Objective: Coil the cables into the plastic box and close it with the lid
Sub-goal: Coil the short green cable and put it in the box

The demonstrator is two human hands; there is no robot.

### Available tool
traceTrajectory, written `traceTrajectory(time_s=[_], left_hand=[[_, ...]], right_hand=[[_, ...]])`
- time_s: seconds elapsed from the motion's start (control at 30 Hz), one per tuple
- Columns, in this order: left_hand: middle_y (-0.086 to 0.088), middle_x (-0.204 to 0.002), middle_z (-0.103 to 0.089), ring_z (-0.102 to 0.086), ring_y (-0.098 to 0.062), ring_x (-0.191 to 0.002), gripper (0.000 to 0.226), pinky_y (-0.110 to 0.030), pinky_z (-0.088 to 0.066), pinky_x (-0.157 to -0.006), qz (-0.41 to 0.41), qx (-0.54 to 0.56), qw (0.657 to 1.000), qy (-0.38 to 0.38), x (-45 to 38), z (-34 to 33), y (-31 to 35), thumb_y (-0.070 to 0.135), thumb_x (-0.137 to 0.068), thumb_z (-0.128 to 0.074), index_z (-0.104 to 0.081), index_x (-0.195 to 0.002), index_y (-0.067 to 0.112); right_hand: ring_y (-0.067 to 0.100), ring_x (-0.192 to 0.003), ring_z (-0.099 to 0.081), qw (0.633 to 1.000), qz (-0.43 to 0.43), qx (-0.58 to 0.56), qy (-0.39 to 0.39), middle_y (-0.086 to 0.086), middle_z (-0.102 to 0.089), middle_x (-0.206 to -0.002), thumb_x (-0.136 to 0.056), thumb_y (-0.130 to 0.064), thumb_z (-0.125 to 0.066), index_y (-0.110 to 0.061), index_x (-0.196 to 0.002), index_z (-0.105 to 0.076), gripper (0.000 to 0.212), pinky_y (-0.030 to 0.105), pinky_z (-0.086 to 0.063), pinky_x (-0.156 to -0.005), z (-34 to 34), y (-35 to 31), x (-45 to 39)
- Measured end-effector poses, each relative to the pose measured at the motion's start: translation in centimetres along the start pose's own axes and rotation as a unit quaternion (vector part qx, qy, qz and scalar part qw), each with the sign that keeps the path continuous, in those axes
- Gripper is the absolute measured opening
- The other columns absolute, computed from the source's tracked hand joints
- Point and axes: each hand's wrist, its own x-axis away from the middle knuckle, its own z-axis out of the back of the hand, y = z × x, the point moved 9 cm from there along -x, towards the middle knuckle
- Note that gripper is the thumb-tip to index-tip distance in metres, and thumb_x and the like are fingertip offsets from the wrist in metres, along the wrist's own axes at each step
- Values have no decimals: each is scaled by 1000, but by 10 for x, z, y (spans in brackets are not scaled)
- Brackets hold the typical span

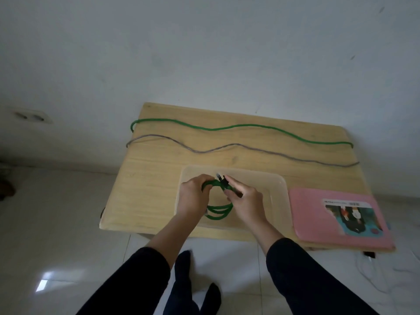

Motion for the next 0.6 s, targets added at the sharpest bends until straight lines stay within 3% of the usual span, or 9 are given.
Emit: traceTrajectory(time_s=[0.07, 0.17, 0.23, 0.3, 0.4, 0.47, 0.6], left_hand=[[1, -80, -72, -61, -9, -53, 19, -21, -51, -57, 17, -3, 1000, 0, -5, -6, -5, 8, -88, -59, -71, -98, 18], [3, -91, -73, -63, -9, -75, 20, -13, -45, -67, 56, 4, 998, -8, -11, -14, -16, 7, -87, -59, -71, -96, 20], [2, -93, -72, -62, -9, -81, 20, -13, -42, -70, 89, 6, 996, -16, -14, -16, -24, 6, -87, -58, -71, -95, 20], [-1, -96, -72, -61, -10, -84, 22, -16, -43, -73, 104, 6, 994, -22, -16, -19, -27, 4, -86, -57, -70, -97, 17], [-4, -103, -70, -58, -10, -86, 23, -15, -40, -74, 103, -6, 994, -32, -17, -19, -26, 5, -89, -54, -68, -105, 14], [-5, -110, -68, -60, -15, -94, 26, -16, -39, -75, 95, -25, 994, -46, -16, -19, -26, 8, -92, -49, -65, -112, 13], [-12, -133, -54, -51, -24, -120, 36, -24, -38, -98, 38, -92, 992, -79, -7, -20, -21, 8, -97, -39, -49, -131, 6]], right_hand=[[16, -56, -46, 1000, -7, 2, -3, 7, -73, -98, -86, -18, -64, -36, -120, -59, 38, 19, -36, -46, -2, 6, -3], [22, -72, -66, 1000, -5, 21, -19, 0, -68, -115, -87, -15, -62, -32, -118, -62, 35, 7, -42, -53, -8, 11, -6], [14, -90, -66, 998, -1, 47, -34, 0, -66, -118, -88, -12, -61, -25, -116, -65, 31, -3, -41, -63, -12, 12, -8], [5, -88, -61, 997, -3, 61, -48, 3, -69, -115, -88, -10, -61, -21, -114, -66, 29, -4, -41, -65, -16, 15, -10], [8, -99, -62, 995, 9, 84, -50, 2, -67, -117, -88, -13, -61, -21, -117, -64, 30, -7, -37, -68, -16, 14, -12], [13, -108, -60, 992, 31, 108, -48, 2, -65, -121, -89, -13, -59, -21, -123, -60, 35, -4, -37, -75, -16, 9, -10], [20, -120, -49, 973, 83, 209, -56, 7, -54, -132, -91, -10, -48, -17, -138, -41, 48, 26, -42, -95, -20, -2, -2]])
